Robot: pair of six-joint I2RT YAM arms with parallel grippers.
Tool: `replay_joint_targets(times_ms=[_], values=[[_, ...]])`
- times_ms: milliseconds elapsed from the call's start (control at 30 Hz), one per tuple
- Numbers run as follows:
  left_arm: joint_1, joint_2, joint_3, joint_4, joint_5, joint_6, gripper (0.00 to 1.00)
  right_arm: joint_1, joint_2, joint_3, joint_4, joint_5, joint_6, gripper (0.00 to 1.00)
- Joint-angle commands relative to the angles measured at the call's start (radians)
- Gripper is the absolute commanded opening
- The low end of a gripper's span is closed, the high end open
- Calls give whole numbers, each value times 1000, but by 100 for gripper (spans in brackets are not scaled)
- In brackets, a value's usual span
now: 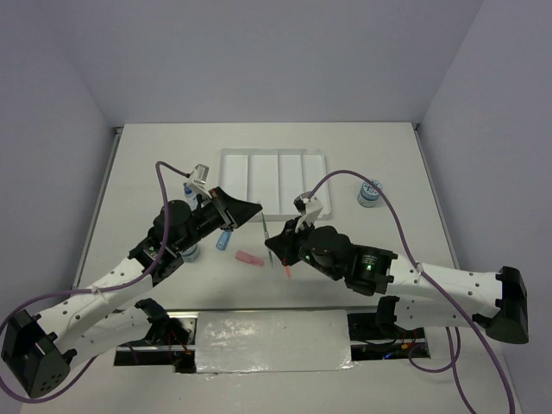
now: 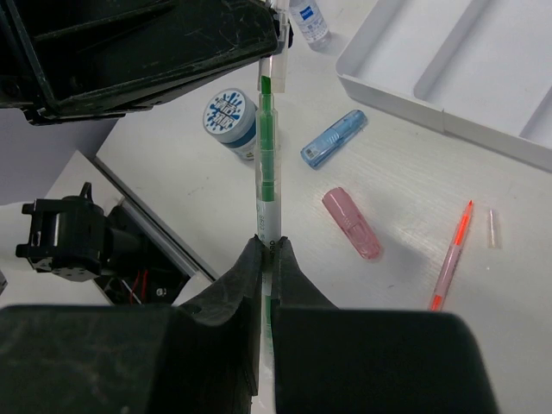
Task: Sort the stationery into containers
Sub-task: Close the pen cap on the pen.
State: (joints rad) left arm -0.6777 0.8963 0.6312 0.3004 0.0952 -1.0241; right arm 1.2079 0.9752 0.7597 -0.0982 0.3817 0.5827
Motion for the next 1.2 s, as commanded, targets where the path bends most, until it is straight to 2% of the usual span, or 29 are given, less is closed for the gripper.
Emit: replay_joint_targets(times_ms=[0,200,467,1167], values=[[-5,-5,-4,63,15,13,0,-8,8,50,2,26,-3,0],[-5,-10,-5,57,5,7,0,-14,28,67,0,2,-12,0],[-5,-36,48,-52,-90,53,0,-13,22,30,38,-63,-18,0],[-5,-63,73,-83,-91,75,0,-14,92,72,-3,-30,-14,0]])
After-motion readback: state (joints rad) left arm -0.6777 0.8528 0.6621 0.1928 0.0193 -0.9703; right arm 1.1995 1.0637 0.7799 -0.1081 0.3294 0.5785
